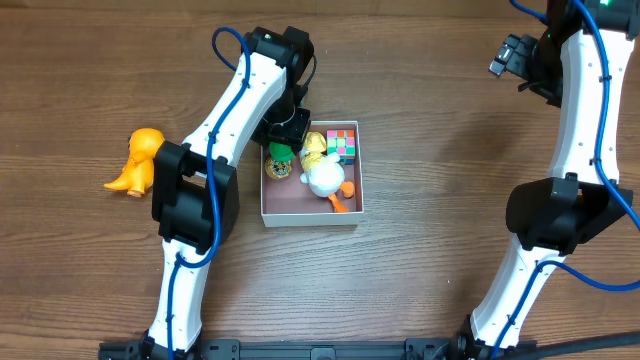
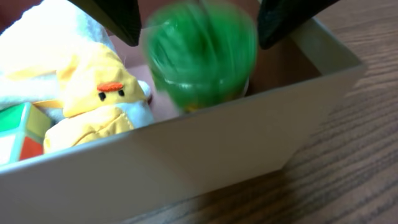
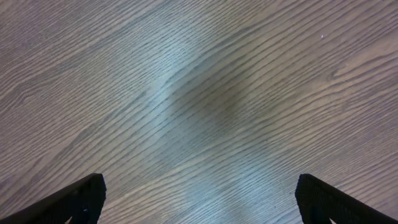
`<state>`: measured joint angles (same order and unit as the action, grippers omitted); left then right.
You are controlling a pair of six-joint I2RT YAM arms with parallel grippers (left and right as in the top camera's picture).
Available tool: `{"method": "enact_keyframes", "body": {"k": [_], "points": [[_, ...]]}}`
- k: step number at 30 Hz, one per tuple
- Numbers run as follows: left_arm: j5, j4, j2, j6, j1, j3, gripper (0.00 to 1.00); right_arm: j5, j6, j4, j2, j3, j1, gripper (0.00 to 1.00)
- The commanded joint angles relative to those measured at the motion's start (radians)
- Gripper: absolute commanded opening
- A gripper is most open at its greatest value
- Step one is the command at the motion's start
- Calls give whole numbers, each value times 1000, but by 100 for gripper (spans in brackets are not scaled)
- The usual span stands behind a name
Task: Pack container
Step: 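Carry the green ball into the box and release it, then move the left gripper to the orange plush dinosaur and grasp it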
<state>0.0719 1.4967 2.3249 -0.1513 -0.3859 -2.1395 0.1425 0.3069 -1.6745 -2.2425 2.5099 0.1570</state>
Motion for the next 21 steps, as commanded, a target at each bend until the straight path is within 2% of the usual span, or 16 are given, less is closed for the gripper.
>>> {"method": "enact_keyframes", "body": {"k": [1, 10, 17, 19, 21], "points": [[7, -14, -2, 18, -2, 3, 67, 14, 4, 5, 22, -3, 2, 100], [18, -21, -3, 21, -1, -48, 72, 14, 4, 5, 22, -3, 2, 100], [122, 61, -3, 20, 2, -353, 75, 14, 4, 5, 22, -3, 2, 100], [110, 96, -4, 20, 3, -436, 78, 14, 4, 5, 22, -3, 2, 100], [70, 145, -4, 17, 7, -520, 87, 14, 4, 5, 22, -3, 2, 100]]}}
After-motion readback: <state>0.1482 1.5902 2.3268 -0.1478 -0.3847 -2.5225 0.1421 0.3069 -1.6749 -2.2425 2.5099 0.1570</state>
